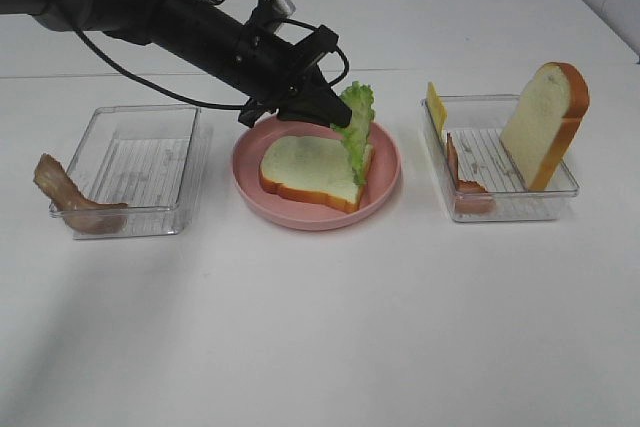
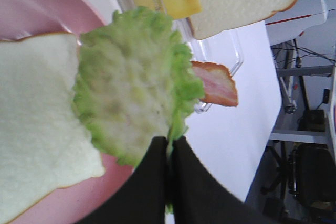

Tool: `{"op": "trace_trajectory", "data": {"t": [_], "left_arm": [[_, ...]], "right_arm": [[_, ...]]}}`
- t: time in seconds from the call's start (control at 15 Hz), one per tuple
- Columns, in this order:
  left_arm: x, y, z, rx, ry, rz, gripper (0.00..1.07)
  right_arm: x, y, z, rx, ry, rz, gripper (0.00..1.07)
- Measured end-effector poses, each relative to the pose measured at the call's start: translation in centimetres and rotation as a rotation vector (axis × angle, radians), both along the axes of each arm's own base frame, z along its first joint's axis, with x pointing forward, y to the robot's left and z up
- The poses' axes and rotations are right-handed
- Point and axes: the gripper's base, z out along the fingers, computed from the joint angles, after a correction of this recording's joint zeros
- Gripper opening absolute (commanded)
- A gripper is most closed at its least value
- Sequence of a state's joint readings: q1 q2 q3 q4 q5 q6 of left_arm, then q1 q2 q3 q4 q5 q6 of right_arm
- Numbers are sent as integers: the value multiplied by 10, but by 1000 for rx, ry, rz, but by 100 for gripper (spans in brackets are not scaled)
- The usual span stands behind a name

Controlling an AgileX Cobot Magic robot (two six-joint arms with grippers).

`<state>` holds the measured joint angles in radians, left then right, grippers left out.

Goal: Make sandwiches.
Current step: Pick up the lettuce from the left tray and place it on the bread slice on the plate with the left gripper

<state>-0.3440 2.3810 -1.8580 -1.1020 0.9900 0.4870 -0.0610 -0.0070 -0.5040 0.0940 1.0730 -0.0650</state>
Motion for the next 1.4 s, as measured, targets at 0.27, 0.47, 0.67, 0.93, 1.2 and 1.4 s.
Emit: {"op": "trace_trajectory", "data": {"t": [0.27, 0.47, 0.67, 0.93, 1.2, 1.4], "left_arm": [[3, 17, -9, 129, -14, -12, 0], [9, 33, -13, 189, -20, 10, 0], [11, 34, -14, 209, -19, 38, 0], [15, 37, -16, 237, -9, 106, 56], [12, 37, -10, 239, -5, 85, 88], [12, 46, 16, 265, -61, 74, 88]], "right_arm": [[0, 0, 0, 0, 0, 0, 75], [0, 0, 0, 0, 0, 0, 75], [0, 0, 0, 0, 0, 0, 75], [0, 0, 0, 0, 0, 0, 75], [0, 0, 0, 0, 0, 0, 75], [0, 0, 0, 0, 0, 0, 75]]}}
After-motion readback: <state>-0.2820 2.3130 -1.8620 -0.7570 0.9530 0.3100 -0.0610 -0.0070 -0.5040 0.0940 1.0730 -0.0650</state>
